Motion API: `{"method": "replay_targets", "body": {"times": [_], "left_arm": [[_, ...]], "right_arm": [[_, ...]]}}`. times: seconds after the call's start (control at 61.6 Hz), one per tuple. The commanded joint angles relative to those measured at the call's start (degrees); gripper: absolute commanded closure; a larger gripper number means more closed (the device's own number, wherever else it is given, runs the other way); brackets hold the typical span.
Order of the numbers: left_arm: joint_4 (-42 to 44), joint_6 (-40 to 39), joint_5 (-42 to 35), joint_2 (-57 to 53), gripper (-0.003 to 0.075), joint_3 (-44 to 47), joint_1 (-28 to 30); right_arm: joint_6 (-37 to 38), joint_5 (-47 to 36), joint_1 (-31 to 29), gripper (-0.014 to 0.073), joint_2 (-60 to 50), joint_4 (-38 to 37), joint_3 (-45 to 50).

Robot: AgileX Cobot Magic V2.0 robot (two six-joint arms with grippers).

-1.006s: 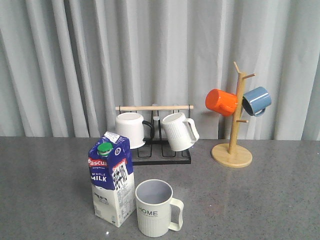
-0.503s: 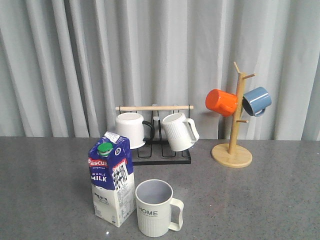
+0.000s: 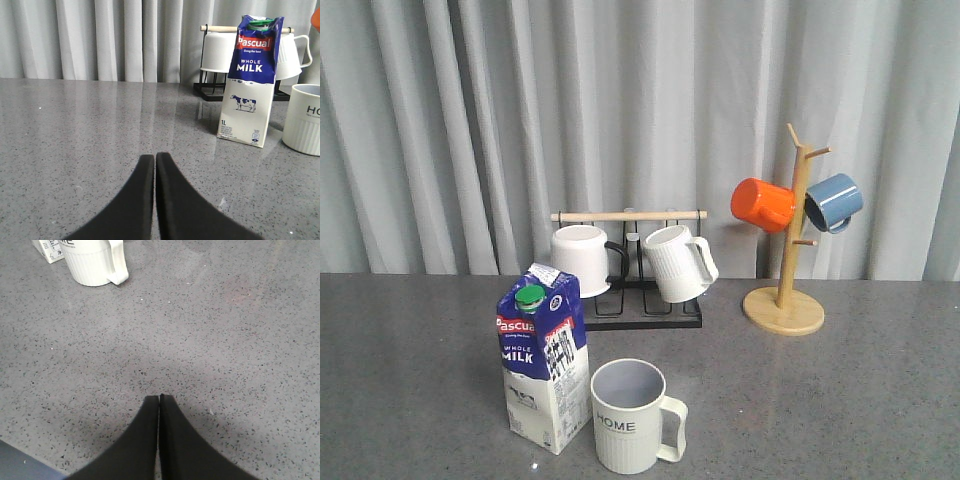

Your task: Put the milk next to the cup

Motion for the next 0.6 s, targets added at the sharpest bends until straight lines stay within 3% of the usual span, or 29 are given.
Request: {"method": "replay_targets", "body": {"times": [0.0,0.114,0.341,0.584], "left_arm": [[-0.2,-0.3,-3.8,-0.1,0.0727,1.1,0.0],[3.2,-3.5,-4.0,-0.1,0.0727,1.1,0.0],[14.6,-18.5,-3.9,-0.1,0.0727,1.1,0.0],[14.6,-18.7,-3.9,-0.1,0.0727,1.1,0.0]], "right_arm": [[0.0,-3.5,-0.3,0.0599,-0.1,-0.6,-1.3],[0.0,-3.2,-0.3,0.0599,-0.1,-0.6,-1.3],[0.0,-3.1,-0.3,0.0599,-0.1,-0.6,-1.3],[0.0,-3.1,-0.3,0.0599,-0.1,-0.6,-1.3]]}}
